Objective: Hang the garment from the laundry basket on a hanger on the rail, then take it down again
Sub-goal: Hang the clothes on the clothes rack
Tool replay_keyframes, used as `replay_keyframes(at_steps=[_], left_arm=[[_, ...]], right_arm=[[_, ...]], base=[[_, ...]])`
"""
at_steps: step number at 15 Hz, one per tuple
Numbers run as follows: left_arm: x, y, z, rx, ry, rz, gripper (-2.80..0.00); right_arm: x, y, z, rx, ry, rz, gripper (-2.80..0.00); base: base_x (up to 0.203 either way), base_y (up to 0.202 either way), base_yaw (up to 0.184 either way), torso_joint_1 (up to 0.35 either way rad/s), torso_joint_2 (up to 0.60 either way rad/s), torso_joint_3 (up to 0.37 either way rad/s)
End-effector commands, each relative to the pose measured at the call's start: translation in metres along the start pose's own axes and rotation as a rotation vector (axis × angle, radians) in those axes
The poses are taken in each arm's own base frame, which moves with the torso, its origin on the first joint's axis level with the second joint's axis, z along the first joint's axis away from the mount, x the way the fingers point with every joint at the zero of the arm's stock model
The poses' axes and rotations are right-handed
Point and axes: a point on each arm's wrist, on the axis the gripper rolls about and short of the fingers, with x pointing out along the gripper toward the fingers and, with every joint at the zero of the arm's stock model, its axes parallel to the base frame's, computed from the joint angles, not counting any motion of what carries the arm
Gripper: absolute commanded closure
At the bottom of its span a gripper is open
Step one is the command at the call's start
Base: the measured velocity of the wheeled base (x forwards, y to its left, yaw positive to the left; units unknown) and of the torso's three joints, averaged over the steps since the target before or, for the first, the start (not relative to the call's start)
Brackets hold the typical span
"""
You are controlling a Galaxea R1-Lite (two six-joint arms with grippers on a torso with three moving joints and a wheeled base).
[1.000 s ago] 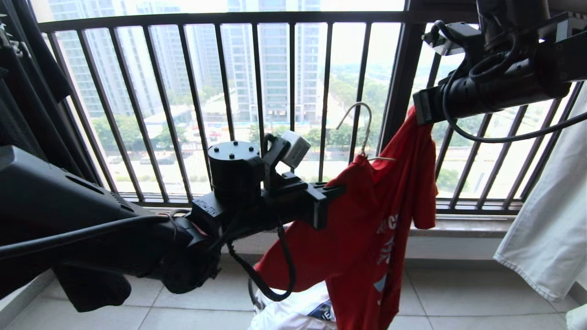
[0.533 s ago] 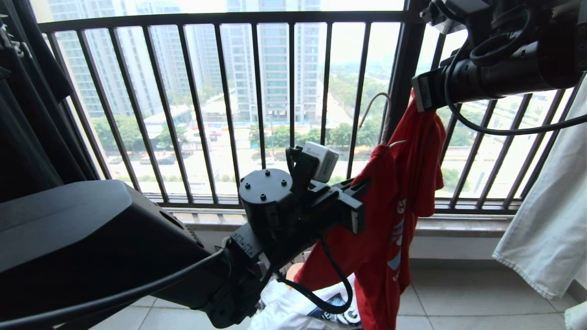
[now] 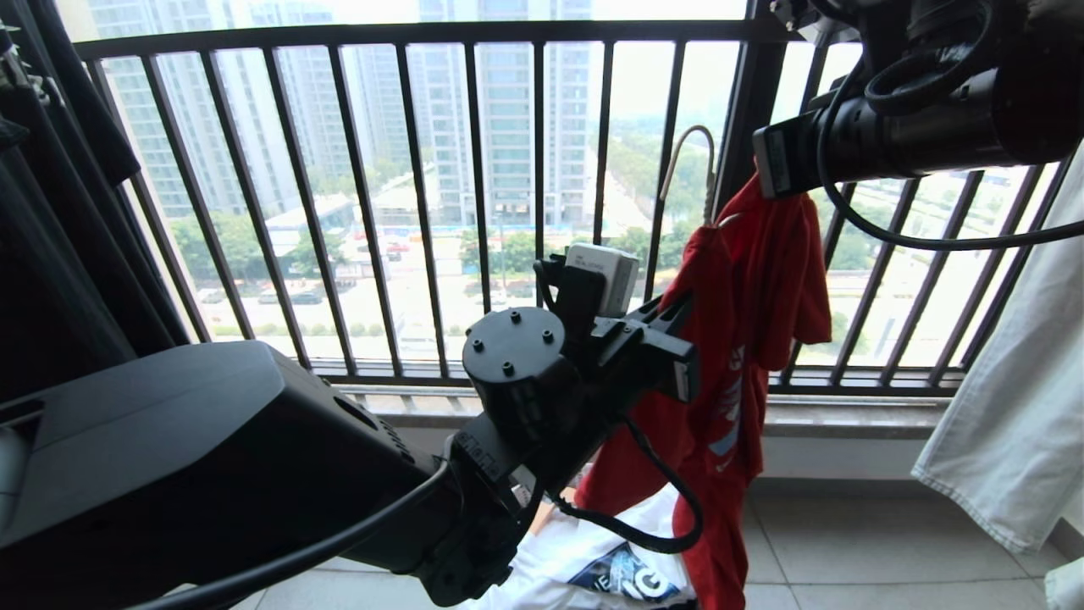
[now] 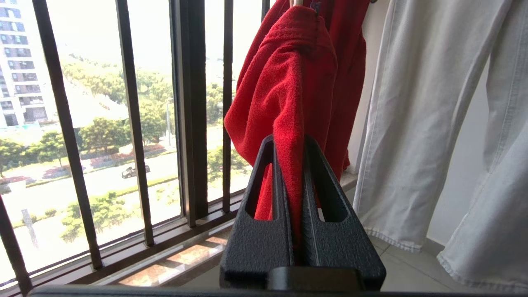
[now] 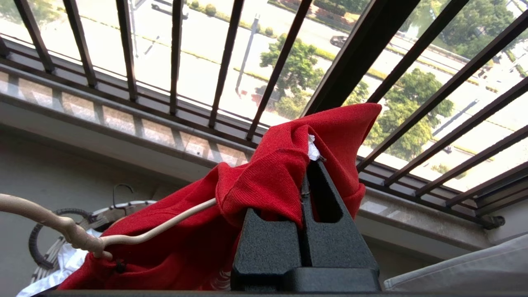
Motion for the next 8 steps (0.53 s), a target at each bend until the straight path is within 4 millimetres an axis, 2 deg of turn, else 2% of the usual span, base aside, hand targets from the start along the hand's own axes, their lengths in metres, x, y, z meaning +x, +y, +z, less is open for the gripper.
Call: replay_keyframes(at_steps=[1,8], left_arm=[[0.005,0.001,0.006,0.011,-0.045,0.034,0.0],[0.011,0.0,0.022,0.004,-0.12,0.093,0.0]], right_arm=[[-0.009,0.006,0.003,0.001,-0.028,0.015,0.0],[-0.041,0.03,0.003,-0.01,-0.094,0.115,0.0]], base=[[0.0,0.0,0.0,0.0,0.0,0.0],[0.0,0.0,0.0,0.0,0.0,0.0]])
